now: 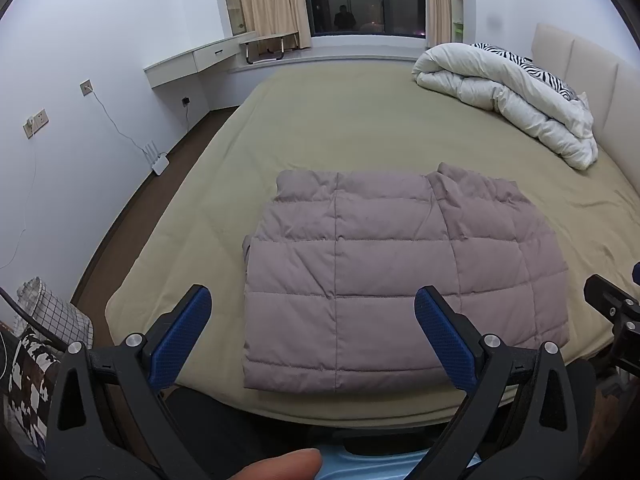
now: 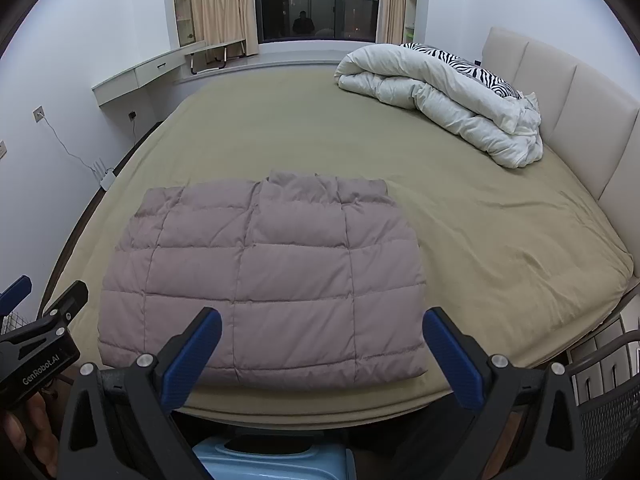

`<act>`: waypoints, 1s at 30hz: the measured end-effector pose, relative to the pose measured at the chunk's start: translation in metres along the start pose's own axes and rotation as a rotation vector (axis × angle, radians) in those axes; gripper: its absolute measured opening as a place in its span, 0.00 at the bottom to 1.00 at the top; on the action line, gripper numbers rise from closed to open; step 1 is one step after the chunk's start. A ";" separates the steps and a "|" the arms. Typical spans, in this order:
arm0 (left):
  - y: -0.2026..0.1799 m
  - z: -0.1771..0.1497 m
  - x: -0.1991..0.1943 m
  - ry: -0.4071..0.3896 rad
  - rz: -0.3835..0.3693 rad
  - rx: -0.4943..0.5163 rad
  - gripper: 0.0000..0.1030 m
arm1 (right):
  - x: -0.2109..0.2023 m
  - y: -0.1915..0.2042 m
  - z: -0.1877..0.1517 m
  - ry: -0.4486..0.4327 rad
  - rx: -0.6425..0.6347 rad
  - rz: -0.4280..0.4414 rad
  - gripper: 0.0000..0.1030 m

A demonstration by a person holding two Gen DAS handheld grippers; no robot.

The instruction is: Fold large clothes

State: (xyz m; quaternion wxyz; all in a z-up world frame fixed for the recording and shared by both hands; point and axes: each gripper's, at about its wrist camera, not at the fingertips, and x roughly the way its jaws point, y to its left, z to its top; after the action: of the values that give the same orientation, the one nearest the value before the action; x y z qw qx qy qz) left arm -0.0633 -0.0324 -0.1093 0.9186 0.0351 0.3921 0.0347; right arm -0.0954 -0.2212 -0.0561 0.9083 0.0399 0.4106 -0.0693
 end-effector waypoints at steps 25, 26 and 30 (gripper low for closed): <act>-0.003 -0.002 0.005 -0.001 0.005 0.006 1.00 | 0.000 -0.004 -0.001 0.001 0.000 0.002 1.00; -0.003 -0.002 0.005 -0.001 0.005 0.006 1.00 | 0.000 -0.004 -0.001 0.001 -0.001 0.002 1.00; -0.003 -0.003 0.005 0.001 0.007 0.005 1.00 | 0.000 -0.004 -0.001 0.001 -0.003 0.003 1.00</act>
State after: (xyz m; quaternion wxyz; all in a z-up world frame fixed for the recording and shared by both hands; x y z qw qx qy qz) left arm -0.0619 -0.0353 -0.1156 0.9182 0.0388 0.3924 0.0369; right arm -0.0970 -0.2249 -0.0565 0.9082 0.0393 0.4112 -0.0673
